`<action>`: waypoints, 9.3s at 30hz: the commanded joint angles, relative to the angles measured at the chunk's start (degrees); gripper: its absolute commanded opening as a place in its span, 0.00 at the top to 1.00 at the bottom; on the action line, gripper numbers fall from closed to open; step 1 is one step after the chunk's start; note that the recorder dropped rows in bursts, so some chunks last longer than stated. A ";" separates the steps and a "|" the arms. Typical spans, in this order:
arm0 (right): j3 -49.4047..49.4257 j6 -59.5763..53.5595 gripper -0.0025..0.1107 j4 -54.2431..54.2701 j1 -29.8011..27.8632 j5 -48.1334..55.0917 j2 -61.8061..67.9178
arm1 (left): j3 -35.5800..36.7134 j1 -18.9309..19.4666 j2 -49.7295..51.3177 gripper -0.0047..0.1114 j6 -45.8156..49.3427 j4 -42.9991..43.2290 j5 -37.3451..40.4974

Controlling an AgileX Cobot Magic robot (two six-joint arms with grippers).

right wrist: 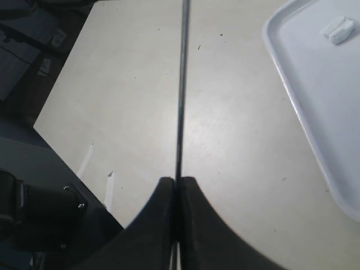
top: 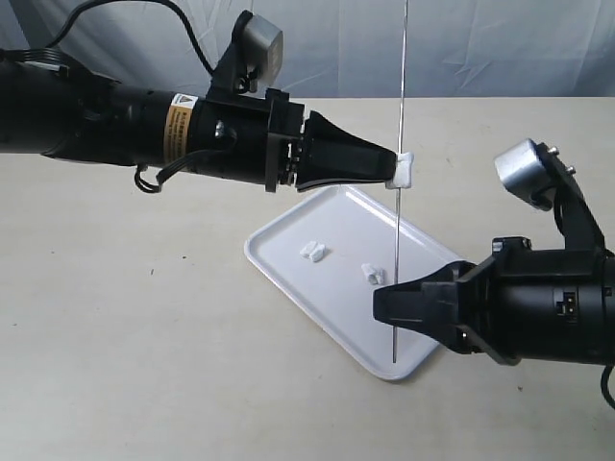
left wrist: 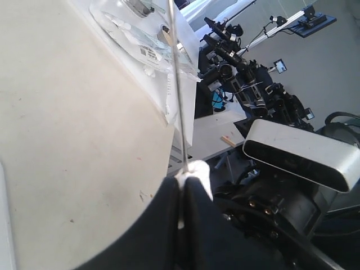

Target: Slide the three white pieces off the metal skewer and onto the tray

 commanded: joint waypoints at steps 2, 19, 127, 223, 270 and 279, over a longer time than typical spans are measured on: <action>-0.30 -0.60 0.98 -0.01 0.06 0.06 0.06 | 0.08 -0.03 0.13 0.96 1.38 -1.56 -0.21; 1.49 -0.01 0.98 -3.19 0.06 2.35 2.14 | 0.08 -0.03 -0.17 0.96 3.58 -9.81 -0.21; -14.54 43.51 0.89 -50.92 -4.64 -5.43 33.03 | 5.08 8.68 -6.85 0.58 -11.78 17.73 21.58; 8.17 7.18 0.98 -25.45 0.54 -22.68 -18.86 | 55.49 25.67 -87.44 0.96 -13.44 16.39 58.14; 23.48 47.14 0.98 -84.77 -26.58 -17.09 -58.97 | 61.09 27.93 -103.34 0.96 75.19 -55.79 64.77; 23.48 57.09 0.98 -84.63 -26.58 -12.78 -58.97 | 61.09 27.93 -103.34 0.96 106.72 -86.54 70.26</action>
